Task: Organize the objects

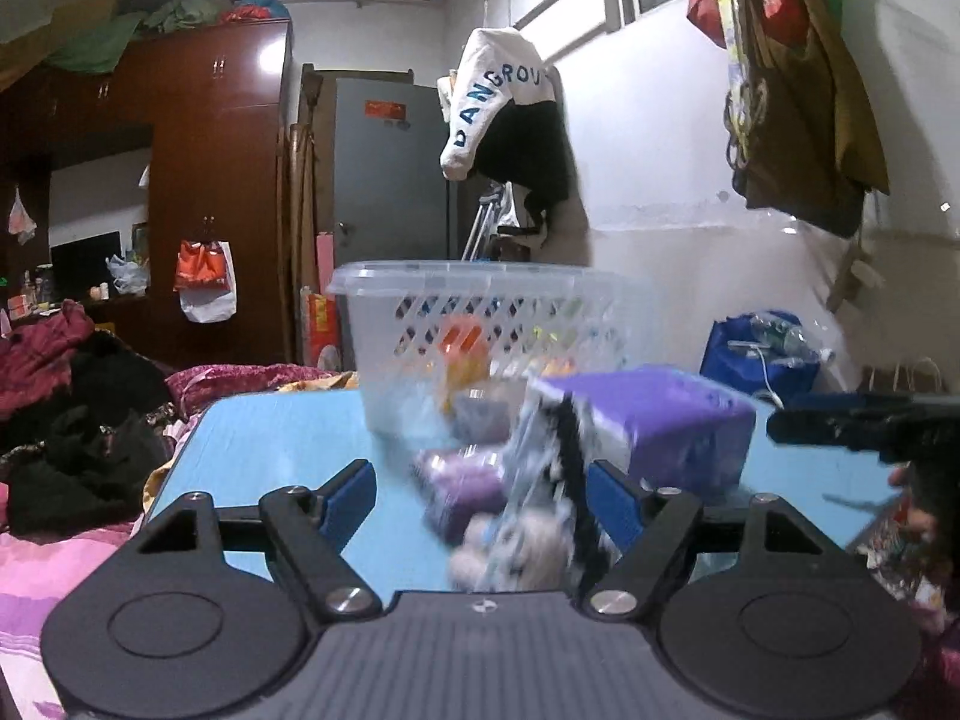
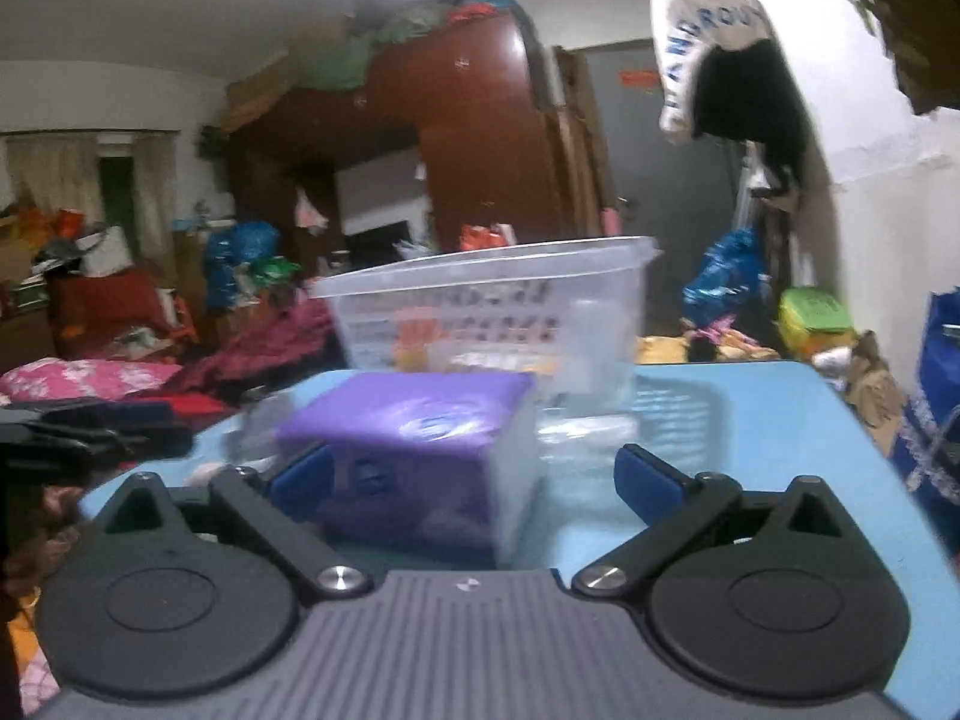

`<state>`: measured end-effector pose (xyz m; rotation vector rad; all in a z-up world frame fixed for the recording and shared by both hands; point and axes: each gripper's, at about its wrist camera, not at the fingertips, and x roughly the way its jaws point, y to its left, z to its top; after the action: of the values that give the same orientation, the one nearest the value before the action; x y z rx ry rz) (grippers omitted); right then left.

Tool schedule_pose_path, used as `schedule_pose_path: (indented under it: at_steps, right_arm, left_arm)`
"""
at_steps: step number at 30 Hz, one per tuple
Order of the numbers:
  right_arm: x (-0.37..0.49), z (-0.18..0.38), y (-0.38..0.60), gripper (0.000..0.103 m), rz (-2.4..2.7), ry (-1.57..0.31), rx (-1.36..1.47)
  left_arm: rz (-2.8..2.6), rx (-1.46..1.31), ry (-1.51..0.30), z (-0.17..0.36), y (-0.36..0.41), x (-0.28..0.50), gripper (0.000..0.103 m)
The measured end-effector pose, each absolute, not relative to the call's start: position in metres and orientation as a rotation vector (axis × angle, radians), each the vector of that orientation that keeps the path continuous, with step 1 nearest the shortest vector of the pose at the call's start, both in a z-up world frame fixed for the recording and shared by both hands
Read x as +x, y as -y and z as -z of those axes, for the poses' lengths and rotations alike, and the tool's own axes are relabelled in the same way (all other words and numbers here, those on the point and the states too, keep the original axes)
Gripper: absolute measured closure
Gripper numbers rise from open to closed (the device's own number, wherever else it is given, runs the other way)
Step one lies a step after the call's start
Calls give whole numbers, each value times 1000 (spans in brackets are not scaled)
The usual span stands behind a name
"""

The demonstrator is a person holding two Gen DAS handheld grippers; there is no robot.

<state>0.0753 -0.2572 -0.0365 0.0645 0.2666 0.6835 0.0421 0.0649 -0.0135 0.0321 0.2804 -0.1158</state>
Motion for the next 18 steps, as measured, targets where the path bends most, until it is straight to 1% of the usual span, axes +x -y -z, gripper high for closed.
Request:
schedule_pose_path:
  at_steps: [1,2,3,4,5,6,9,15,18]
  right_arm:
    - [71,37,253,10,-700,-260,50]
    - [70,37,248,19,-715,-260,28]
    - [67,39,241,30,-732,-260,1]
    - [65,40,234,36,-752,-260,-23]
    - [63,43,229,45,-771,-260,-34]
    - [63,44,222,48,-806,-271,-47]
    - [63,53,205,51,-863,-293,-75]
    - [70,56,195,52,-906,-311,-47]
    - [74,56,194,52,-923,-325,-36]
  left_arm:
    - [118,45,-283,17,-67,38,23]
    - [122,63,-285,21,-68,34,24]
    - [125,80,-290,24,-69,33,27]
    - [130,91,-296,27,-71,33,29]
    - [135,87,-298,29,-73,34,34]
    - [142,73,-302,30,-75,36,36]
    - [182,46,-307,35,-78,38,41]
    - [214,56,-321,48,-76,42,45]
    - [220,49,-317,53,-76,46,45]
